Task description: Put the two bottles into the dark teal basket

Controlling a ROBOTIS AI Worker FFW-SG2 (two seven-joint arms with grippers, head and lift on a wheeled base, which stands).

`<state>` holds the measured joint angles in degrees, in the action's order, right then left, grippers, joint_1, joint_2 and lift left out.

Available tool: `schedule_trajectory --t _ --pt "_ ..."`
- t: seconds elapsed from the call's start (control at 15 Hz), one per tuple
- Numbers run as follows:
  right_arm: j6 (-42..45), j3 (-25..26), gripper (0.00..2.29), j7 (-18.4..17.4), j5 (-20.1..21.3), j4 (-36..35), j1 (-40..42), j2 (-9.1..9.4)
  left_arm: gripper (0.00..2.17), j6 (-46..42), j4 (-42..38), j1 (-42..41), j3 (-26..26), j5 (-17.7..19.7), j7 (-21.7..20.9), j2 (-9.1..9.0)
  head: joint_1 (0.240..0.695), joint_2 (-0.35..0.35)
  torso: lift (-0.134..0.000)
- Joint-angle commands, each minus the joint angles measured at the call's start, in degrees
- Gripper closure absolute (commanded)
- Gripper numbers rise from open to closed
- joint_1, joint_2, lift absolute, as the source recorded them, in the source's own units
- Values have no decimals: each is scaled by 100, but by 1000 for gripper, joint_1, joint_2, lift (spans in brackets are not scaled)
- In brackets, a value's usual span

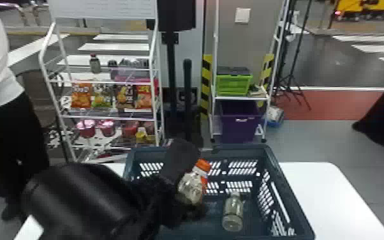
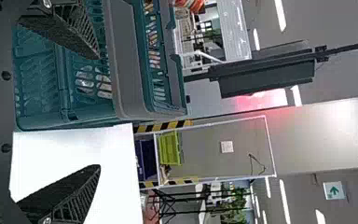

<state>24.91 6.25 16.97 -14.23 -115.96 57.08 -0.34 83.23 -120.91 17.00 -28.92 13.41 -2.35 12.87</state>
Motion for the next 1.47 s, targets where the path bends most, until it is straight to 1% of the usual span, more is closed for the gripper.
schedule_trajectory --t 0.0,0.2,0.27,0.33,0.4,0.47,0.53,0.6,0.73,0.87,0.93,1.07,1.13,1.2,1.33,1.4 --pt "132 -1 46 0 8 21 57 34 2145 375 806 375 -132 -67 -249 -268 499 0 0" --pt "220 -1 46 0 17 29 84 39 2145 375 1632 638 -378 -585 -592 -602 499 0 0" --pt "220 -1 49 8 26 38 84 39 2145 375 1870 700 -396 -673 -679 -699 499 0 0" --pt "237 -1 49 8 26 38 84 39 2145 357 1975 761 -422 -691 -697 -742 499 0 0" --pt "290 -1 49 8 26 73 84 39 2101 322 2028 779 -413 -699 -697 -769 499 0 0" --pt "308 -1 49 8 26 91 84 39 1787 304 2019 770 -413 -682 -679 -760 499 0 0" --pt "325 -1 49 8 26 117 84 39 950 234 2001 761 -413 -664 -635 -742 499 0 0" --pt "308 -1 49 8 26 117 75 39 36 252 1957 761 -413 -682 -627 -716 499 0 0" --pt "308 -1 49 8 26 126 49 39 -1 252 1826 709 -378 -682 -565 -646 499 0 0" --pt "308 -1 49 8 26 126 31 39 -1 216 1342 524 -211 -647 -372 -549 499 0 0" --pt "308 -1 49 8 26 117 31 39 -1 111 1043 366 -53 -603 -152 -479 499 0 0" --pt "308 -1 49 26 26 82 31 39 -1 -487 411 -126 264 -409 481 -268 499 0 0" --pt "308 -1 49 35 26 65 31 39 -1 -1172 -20 -487 439 -198 867 -101 499 0 0" --pt "308 -1 49 44 26 29 31 39 -1 -1840 -363 -900 606 -93 1149 49 499 0 0" --pt "308 8 49 61 26 -23 40 39 2 -2280 -1171 -1735 984 -84 1509 242 499 0 0" --pt "308 17 49 79 26 -32 49 39 2 -2965 -1514 -2253 1169 -93 1650 374 499 0 0"
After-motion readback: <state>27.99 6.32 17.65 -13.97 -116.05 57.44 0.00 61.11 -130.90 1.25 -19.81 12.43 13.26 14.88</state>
